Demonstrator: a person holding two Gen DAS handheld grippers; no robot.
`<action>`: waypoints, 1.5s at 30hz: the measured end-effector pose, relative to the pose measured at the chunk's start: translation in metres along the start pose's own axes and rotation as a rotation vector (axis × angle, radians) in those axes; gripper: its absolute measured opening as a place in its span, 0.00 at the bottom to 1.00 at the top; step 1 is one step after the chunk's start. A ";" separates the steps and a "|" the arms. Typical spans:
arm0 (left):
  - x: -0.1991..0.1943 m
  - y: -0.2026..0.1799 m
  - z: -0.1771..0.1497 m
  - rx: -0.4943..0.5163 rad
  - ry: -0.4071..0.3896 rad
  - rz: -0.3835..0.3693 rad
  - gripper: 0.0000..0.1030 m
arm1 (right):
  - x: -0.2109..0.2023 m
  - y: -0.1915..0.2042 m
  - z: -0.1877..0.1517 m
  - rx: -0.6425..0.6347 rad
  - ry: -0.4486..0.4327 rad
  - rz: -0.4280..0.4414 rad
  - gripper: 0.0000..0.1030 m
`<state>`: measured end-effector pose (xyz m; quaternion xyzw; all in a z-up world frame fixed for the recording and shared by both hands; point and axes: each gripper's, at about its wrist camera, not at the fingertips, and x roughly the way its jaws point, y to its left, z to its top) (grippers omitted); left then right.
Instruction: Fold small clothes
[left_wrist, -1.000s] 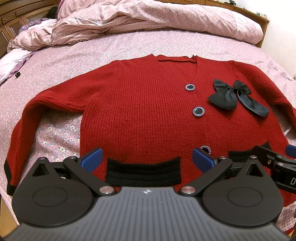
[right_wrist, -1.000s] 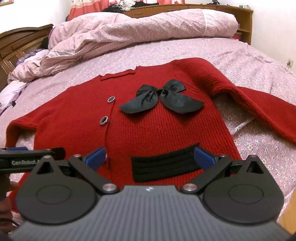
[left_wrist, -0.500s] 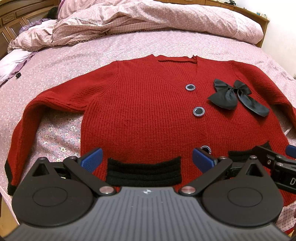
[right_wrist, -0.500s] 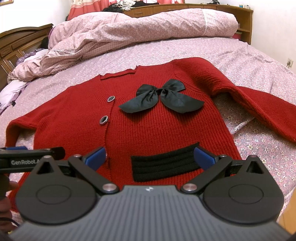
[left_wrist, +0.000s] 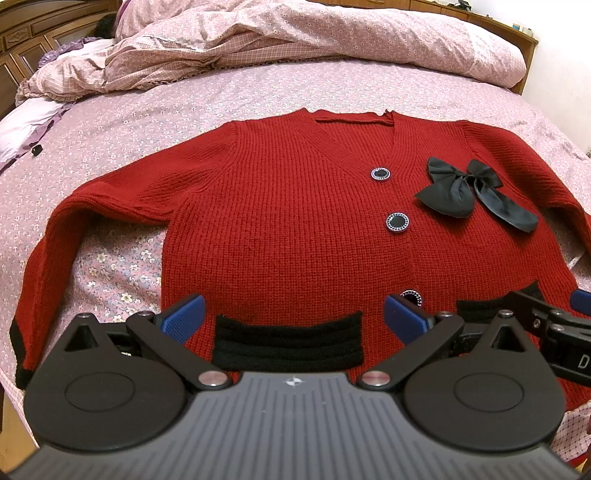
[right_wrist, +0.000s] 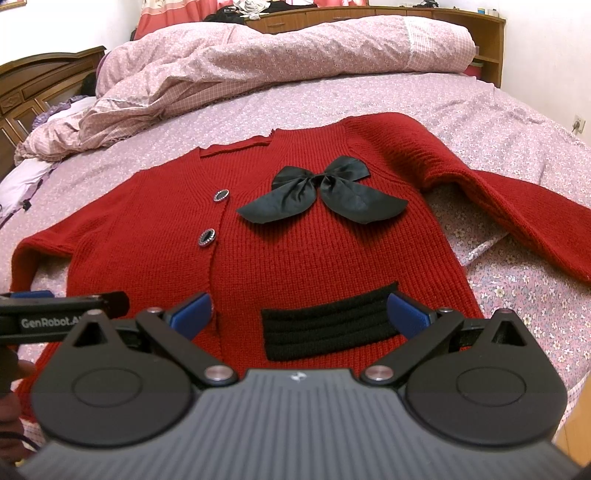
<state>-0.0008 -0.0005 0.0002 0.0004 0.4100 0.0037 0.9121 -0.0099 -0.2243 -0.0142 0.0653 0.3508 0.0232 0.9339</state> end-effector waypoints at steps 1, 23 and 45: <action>0.000 0.000 0.000 0.000 0.000 0.000 1.00 | 0.000 0.000 0.000 0.000 0.000 0.000 1.00; 0.000 0.000 0.000 0.000 0.000 0.003 1.00 | 0.003 -0.002 -0.003 0.002 0.003 -0.002 1.00; 0.006 0.002 0.006 0.012 0.008 0.018 1.00 | 0.003 -0.020 0.006 0.060 0.000 0.003 1.00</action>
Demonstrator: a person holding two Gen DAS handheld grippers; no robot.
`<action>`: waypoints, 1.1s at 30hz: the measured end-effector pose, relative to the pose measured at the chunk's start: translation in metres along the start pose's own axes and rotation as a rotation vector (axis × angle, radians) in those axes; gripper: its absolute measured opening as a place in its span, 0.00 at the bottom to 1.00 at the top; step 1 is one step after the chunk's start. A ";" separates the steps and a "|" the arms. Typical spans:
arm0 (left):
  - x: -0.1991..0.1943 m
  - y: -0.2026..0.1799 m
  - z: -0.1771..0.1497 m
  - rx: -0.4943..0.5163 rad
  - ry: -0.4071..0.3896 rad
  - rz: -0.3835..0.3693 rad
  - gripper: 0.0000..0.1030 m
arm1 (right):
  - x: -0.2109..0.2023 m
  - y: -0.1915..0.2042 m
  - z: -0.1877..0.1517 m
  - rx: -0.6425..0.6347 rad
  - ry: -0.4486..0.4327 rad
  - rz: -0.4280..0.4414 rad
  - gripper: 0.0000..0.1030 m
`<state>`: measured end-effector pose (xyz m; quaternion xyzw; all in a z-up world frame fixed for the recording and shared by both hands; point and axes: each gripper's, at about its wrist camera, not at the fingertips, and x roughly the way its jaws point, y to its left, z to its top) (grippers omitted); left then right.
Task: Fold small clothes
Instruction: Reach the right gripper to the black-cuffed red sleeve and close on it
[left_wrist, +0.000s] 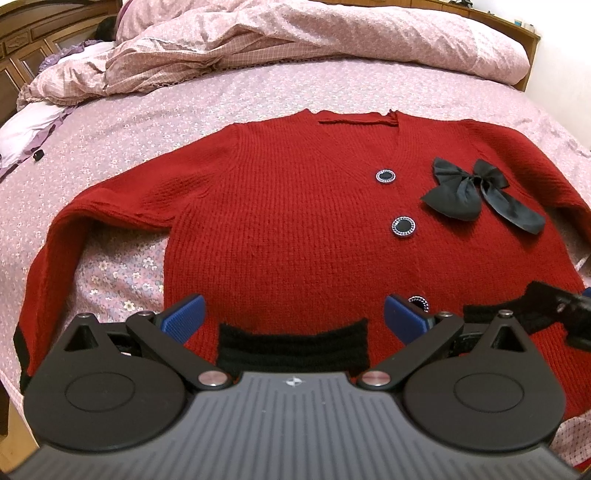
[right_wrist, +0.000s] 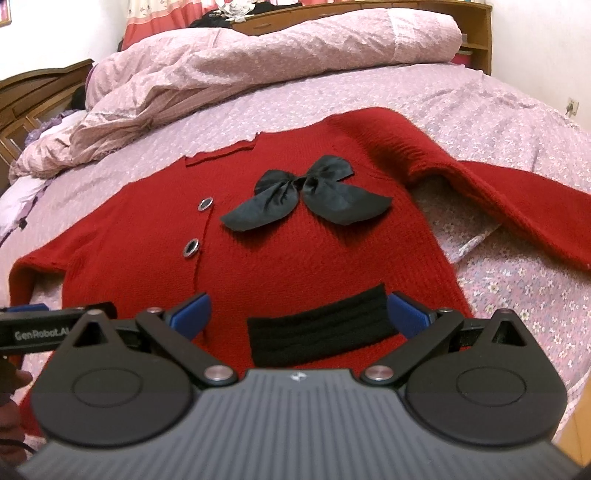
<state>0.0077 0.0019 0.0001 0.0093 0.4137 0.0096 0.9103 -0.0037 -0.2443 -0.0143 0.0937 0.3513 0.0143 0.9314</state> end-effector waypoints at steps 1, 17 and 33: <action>0.002 0.000 0.001 0.002 0.005 0.002 1.00 | 0.000 -0.003 0.001 0.004 -0.005 0.000 1.00; 0.026 0.001 0.026 0.003 0.045 -0.015 1.00 | 0.001 -0.078 0.030 0.182 -0.027 -0.077 1.00; 0.064 -0.013 0.065 -0.036 0.104 -0.015 1.00 | 0.018 -0.166 0.036 0.523 -0.045 -0.094 1.00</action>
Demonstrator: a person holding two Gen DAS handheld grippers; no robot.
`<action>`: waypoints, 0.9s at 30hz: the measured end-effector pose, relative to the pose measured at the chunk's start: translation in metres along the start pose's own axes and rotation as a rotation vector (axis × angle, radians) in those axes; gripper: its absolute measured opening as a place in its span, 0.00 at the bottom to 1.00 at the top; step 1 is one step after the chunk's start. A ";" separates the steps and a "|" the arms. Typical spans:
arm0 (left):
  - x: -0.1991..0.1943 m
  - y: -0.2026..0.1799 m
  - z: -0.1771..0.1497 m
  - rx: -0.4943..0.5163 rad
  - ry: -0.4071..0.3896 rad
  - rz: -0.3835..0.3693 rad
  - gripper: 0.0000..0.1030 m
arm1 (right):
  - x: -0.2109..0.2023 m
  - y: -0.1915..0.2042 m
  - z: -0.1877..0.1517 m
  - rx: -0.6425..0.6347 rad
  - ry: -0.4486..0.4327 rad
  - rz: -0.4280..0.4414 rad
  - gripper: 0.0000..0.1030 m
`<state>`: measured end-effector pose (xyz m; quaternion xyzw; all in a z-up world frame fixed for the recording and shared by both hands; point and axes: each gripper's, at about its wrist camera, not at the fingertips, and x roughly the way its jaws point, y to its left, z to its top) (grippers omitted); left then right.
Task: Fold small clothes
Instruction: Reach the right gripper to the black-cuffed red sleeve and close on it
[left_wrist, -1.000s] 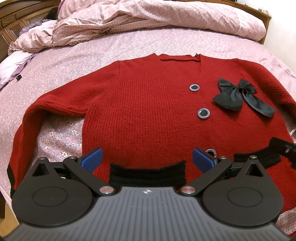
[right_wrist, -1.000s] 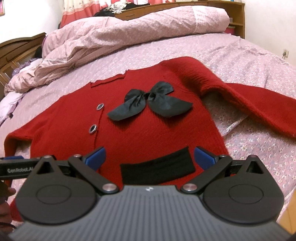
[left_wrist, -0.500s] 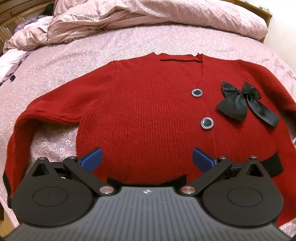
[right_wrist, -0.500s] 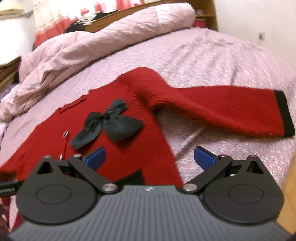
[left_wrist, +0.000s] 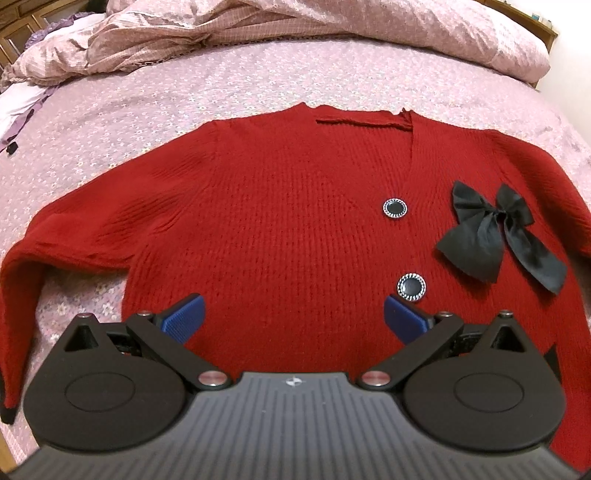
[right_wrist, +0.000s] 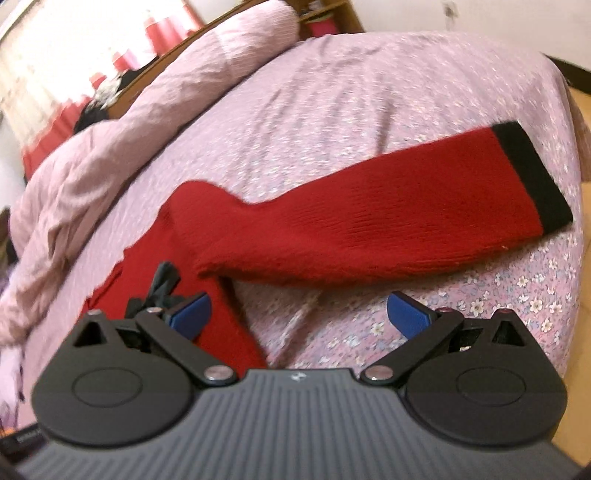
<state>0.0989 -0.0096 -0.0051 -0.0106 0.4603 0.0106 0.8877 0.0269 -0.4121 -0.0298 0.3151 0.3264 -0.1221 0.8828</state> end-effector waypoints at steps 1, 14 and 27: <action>0.003 -0.002 0.001 0.003 0.003 0.003 1.00 | 0.001 -0.005 0.001 0.019 -0.007 0.001 1.00; 0.040 -0.016 0.000 0.021 0.079 0.034 1.00 | -0.004 -0.087 0.009 0.329 -0.130 -0.077 1.00; 0.042 -0.015 0.001 0.001 0.077 0.037 1.00 | 0.023 -0.104 0.022 0.401 -0.191 -0.046 1.00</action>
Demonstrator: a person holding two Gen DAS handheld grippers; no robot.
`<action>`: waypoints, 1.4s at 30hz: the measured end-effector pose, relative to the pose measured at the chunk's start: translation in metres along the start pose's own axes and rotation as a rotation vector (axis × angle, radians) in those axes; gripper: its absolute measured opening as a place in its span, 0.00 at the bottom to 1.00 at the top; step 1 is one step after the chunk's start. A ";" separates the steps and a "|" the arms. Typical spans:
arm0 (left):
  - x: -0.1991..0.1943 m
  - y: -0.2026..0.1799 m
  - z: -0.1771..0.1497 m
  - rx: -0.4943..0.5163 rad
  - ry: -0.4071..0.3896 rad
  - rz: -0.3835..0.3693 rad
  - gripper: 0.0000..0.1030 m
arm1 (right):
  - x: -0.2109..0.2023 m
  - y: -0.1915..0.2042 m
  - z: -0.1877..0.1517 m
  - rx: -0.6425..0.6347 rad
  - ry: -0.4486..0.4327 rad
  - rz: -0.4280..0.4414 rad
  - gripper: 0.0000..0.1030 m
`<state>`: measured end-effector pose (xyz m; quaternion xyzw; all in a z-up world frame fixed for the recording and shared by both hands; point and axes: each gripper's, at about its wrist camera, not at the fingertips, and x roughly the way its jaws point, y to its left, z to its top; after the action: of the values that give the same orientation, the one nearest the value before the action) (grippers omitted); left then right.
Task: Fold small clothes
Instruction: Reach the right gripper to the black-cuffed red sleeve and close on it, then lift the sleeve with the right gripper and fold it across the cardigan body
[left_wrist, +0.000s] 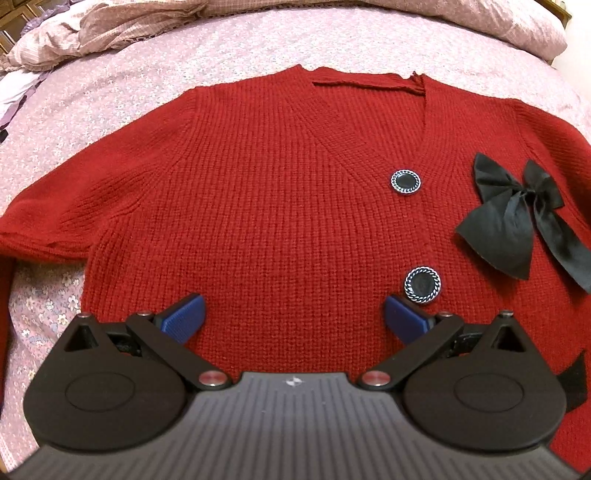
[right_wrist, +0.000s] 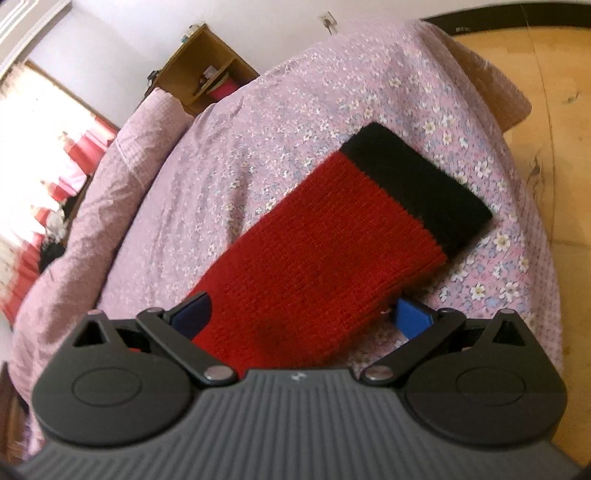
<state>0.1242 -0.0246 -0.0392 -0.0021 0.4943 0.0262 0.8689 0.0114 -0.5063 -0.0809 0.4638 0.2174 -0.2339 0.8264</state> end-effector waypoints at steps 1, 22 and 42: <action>0.000 0.000 0.000 -0.002 -0.001 -0.001 1.00 | 0.000 -0.002 0.000 0.011 -0.007 0.018 0.99; -0.001 0.000 -0.005 -0.002 -0.023 -0.002 1.00 | 0.012 -0.012 0.000 0.063 0.003 0.168 0.33; -0.028 0.021 0.001 0.003 -0.081 0.001 1.00 | -0.046 0.087 0.063 -0.193 -0.205 0.355 0.17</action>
<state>0.1095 -0.0048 -0.0144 0.0006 0.4589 0.0259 0.8881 0.0348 -0.5129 0.0333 0.3874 0.0687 -0.1087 0.9129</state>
